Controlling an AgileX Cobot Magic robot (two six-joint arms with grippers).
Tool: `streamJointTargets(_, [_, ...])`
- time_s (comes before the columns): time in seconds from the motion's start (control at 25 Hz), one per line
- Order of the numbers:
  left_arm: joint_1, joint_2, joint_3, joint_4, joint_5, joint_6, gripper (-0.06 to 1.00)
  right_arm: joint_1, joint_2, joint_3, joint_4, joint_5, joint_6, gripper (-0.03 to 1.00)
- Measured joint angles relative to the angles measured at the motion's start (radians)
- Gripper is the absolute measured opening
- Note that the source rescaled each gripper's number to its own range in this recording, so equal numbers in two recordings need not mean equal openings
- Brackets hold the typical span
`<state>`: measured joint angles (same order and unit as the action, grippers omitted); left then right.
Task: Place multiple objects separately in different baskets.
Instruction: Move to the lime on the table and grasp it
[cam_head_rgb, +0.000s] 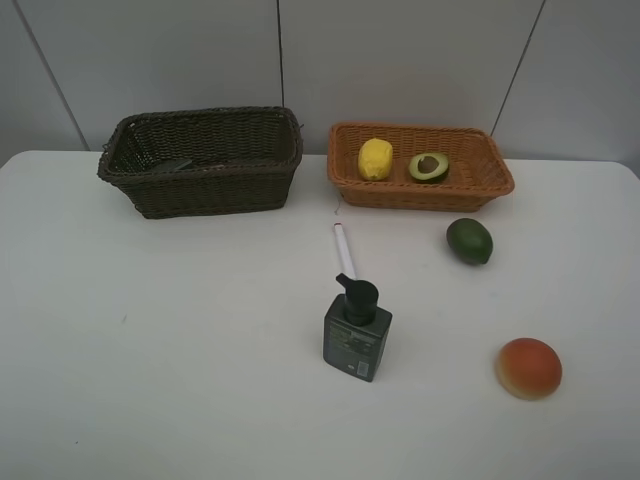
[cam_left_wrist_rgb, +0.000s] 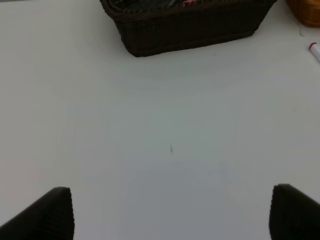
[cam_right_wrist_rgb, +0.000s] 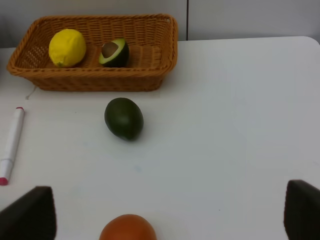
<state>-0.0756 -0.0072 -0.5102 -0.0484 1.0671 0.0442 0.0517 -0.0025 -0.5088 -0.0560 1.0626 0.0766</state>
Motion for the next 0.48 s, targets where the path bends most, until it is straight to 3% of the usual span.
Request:
streamJointTargets(0.24, [0.000, 0.000, 0.000, 0.000, 0.000, 0.000, 1.00, 0.000, 0.218, -0.041, 0.000, -0.085, 0.020, 1.00])
streamJointTargets(0.48, [0.000, 0.000, 0.000, 0.000, -0.003, 0.000, 1.00, 0.000, 0.710, -0.118, -0.004, -0.213, 0.039, 1.00])
